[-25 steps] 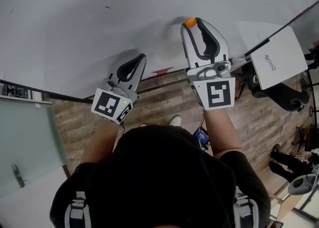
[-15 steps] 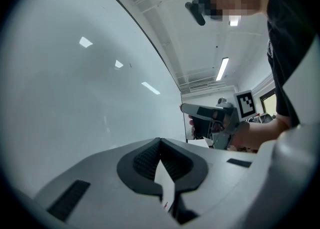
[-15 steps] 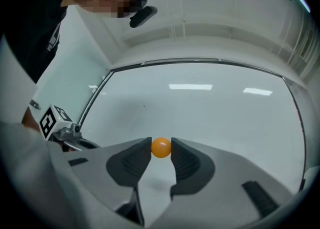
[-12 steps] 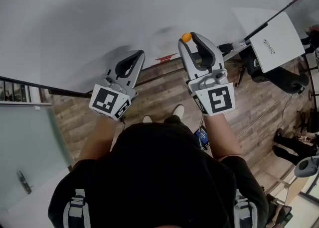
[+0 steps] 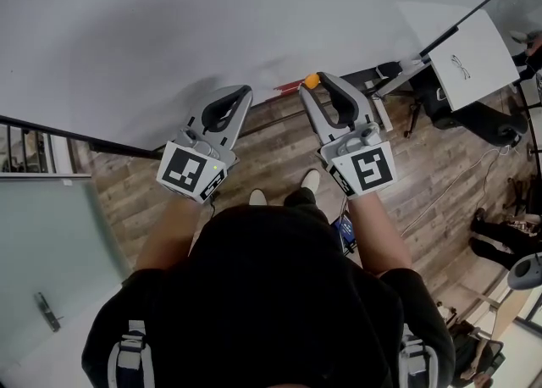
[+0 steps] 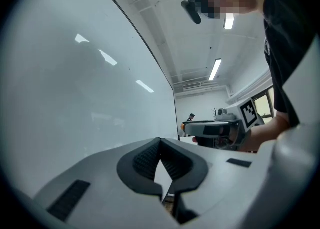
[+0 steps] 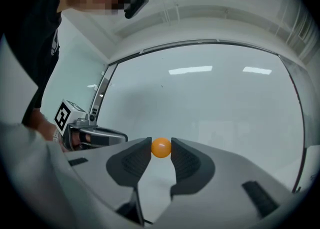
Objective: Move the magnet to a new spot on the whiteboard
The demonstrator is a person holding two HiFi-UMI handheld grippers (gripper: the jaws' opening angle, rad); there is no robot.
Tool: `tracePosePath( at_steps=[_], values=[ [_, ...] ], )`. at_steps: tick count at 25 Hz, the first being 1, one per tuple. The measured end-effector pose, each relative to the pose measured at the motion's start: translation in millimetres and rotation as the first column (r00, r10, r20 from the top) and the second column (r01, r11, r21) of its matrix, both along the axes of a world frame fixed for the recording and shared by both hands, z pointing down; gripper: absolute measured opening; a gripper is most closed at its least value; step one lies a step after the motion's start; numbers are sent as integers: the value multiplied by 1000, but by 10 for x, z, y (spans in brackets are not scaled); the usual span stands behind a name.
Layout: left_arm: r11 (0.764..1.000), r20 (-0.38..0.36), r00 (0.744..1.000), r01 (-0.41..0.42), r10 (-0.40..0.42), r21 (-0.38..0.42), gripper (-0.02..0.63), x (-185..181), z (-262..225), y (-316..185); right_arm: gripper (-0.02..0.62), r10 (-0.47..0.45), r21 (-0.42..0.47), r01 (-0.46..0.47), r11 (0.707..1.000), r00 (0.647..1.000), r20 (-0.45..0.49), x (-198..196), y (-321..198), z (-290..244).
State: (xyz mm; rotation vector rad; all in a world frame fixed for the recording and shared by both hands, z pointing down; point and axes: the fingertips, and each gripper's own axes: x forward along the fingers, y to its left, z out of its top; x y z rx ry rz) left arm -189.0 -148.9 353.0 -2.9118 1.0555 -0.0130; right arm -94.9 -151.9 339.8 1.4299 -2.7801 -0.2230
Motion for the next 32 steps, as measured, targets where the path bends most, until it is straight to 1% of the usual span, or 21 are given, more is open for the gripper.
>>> tracePosePath(
  at_steps=[7,14,19,28,32],
  values=[
    [999,1,999,-33,33,1,2,-69,121,96,120,-16,-60,17,998,1000,22,-144,103,251],
    [999,36,999,-31,32,-12,2,-98,305,108,120,-23,-86,24,996,1000,16,-238,151,447],
    [999,30,999,-39,39,-1,2,-129,353,122,120,-14,-108,16,994,1000,21,-260,159,542],
    [999,33,999,-39,39,-14,2,-158,387,99,120,-4,-120,5,993,1000,12,-260,144,589],
    [999,38,998,-43,43,-12,2,-164,397,81,120,6,-111,-5,994,1000,7,-239,139,569]
  ],
)
